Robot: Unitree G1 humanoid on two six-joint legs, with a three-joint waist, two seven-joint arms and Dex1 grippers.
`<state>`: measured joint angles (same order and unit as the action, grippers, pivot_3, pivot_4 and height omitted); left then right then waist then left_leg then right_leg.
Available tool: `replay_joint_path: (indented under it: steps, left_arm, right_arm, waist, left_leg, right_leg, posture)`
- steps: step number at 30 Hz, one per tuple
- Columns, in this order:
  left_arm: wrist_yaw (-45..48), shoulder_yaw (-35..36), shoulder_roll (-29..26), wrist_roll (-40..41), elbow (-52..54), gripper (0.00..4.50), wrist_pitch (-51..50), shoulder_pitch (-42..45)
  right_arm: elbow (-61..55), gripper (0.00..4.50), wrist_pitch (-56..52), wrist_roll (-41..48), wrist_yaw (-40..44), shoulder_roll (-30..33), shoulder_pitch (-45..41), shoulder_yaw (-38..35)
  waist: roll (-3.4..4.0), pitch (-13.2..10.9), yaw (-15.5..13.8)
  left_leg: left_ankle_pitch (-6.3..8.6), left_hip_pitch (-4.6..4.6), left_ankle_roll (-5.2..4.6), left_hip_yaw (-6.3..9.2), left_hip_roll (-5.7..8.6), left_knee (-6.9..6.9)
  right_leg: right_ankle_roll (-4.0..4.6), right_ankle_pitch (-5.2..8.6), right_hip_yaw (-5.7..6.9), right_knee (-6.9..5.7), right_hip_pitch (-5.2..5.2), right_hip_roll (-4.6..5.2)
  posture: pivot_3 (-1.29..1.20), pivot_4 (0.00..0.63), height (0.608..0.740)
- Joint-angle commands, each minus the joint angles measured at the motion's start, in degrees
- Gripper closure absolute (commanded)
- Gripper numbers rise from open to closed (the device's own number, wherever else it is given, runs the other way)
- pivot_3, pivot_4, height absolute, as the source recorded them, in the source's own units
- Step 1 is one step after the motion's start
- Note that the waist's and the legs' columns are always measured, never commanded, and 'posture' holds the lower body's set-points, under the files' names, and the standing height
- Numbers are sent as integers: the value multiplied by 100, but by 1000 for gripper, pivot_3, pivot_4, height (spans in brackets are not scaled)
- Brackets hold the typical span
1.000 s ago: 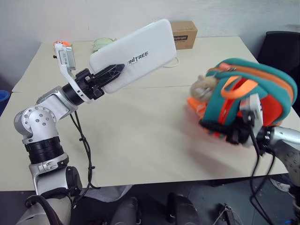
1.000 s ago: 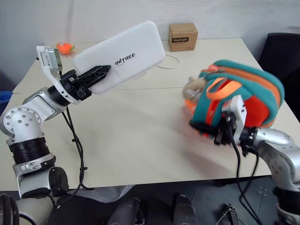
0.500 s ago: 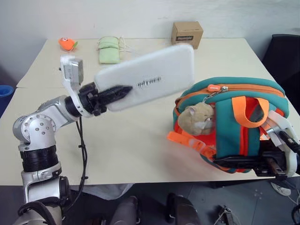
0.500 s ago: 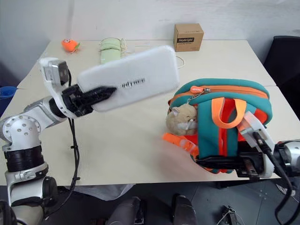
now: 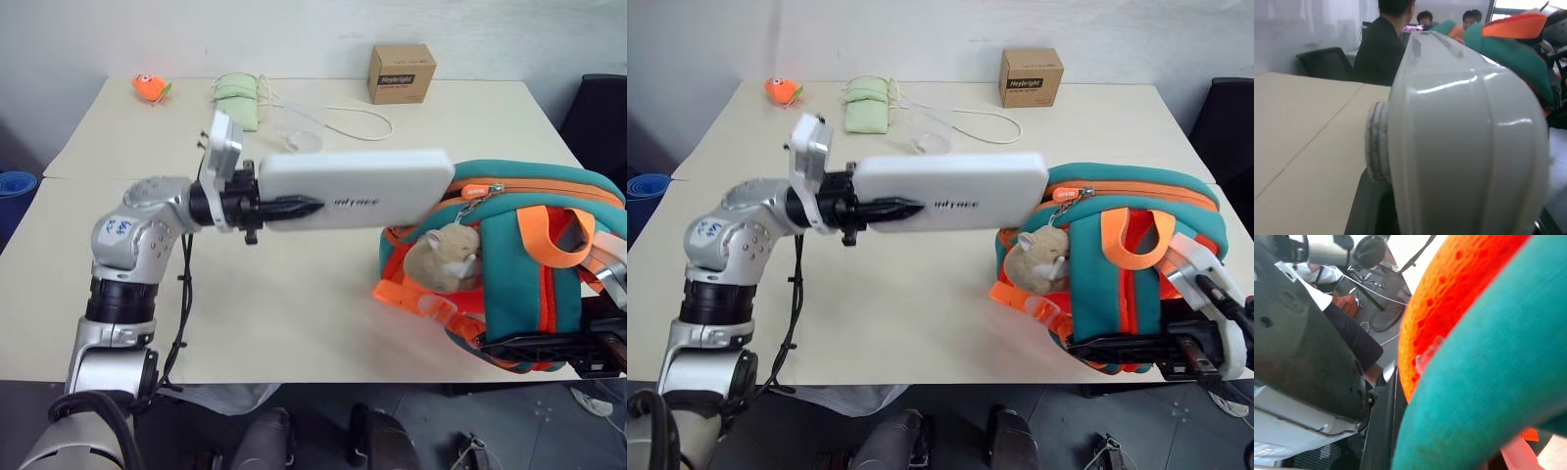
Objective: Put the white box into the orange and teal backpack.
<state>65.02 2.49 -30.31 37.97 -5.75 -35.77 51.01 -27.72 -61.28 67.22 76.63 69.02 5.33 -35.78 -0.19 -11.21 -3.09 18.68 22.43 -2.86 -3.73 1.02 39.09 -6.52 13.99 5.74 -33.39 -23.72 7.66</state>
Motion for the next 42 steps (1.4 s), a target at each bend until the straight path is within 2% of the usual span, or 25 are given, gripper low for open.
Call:
replay_joint_path:
  steps: [1, 8, 13, 16, 21, 25, 32, 34, 38, 42]
  left_arm:
    - [161, 235, -22, 320, 110, 3309, -115, 182]
    - [582, -235, 1, 133, 422, 3309, -52, -85]
    - [987, -956, -58, -860, 192, 3309, 1021, -117]
    - [984, -1390, 431, -1542, -574, 3309, 1972, 427]
    - [1105, -1646, 1145, -1944, -1392, 3309, 2682, 1077]
    - [1120, -1708, 1350, -2396, -1994, 3309, 3456, 1330]
    - [1550, -1368, 780, -2340, -2237, 3309, 3472, 1211]
    - [1615, -1369, 771, -2295, -2189, 3309, 3376, 1239]
    - [1604, -1471, 1108, -2236, -1990, 3309, 3240, 1276]
    - [1388, -1600, 1685, -2267, -1948, 3309, 3114, 1372]
  right_arm:
    - [-339, 4473, -80, 353, 62, 11, 0, -188]
    - [-476, 4473, -69, 557, -109, 43, -157, -106]
    - [-221, 4473, -21, 441, -50, 164, -409, -28]
    - [-51, 4473, 119, 283, 124, 314, -681, 172]
    - [124, 4473, 332, 39, 162, 331, -1180, 762]
    - [184, 4473, 371, -35, 29, 257, -1515, 1061]
    - [124, 4473, 162, -27, 145, 386, -1159, 427]
    - [170, 4473, 115, 18, 148, 440, -1190, 322]
    - [165, 4473, 112, 54, 60, 425, -1346, 421]
    - [123, 4473, 189, 5, -31, 355, -1469, 604]
  waist:
    - [0, 0, 1]
    - [-1, 0, 5]
    - [-1, 0, -8]
    - [-1, -1, -37]
    - [-2, 0, -111]
    - [-2, -1, -101]
    - [-2, -1, -42]
    - [-2, -1, -17]
    - [-2, -1, -11]
    - [-2, -1, -33]
  left_leg:
    - [0, -1, 0, 0, 0, 0]
    - [-4, -2, -7, -4, 6, 10]
    - [-7, -6, -12, -2, 13, 11]
    - [-6, -8, -11, 0, 12, 11]
    - [-9, -4, -21, 0, 21, 13]
    - [-8, 8, -22, -1, 19, 13]
    - [-9, 11, -25, -4, 17, 20]
    - [-10, 7, -26, -3, 16, 24]
    - [-10, -1, -28, -1, 16, 25]
    - [-10, 3, -28, 6, 19, 24]
  right_leg:
    - [0, 0, 6, 0, 1, 0]
    - [-1, -1, 26, -5, 7, -16]
    - [-8, -5, 23, 1, 10, 1]
    - [-8, -5, 21, 9, 11, 23]
    - [-9, -11, 26, 17, 9, 36]
    - [-11, -12, 30, 7, 5, 17]
    - [-11, -12, 42, 4, 4, -3]
    - [-11, -13, 42, 0, 9, -2]
    - [-13, -14, 38, 0, 13, 16]
    - [-13, -14, 40, -3, 12, 44]
  posture:
    - [0, 150, 740]
    - [0, 150, 740]
    - [0, 150, 740]
    - [0, 150, 740]
    - [0, 150, 740]
    - [0, 150, 740]
    - [0, 150, 740]
    - [0, 150, 740]
    - [0, 150, 740]
    - [0, 150, 740]
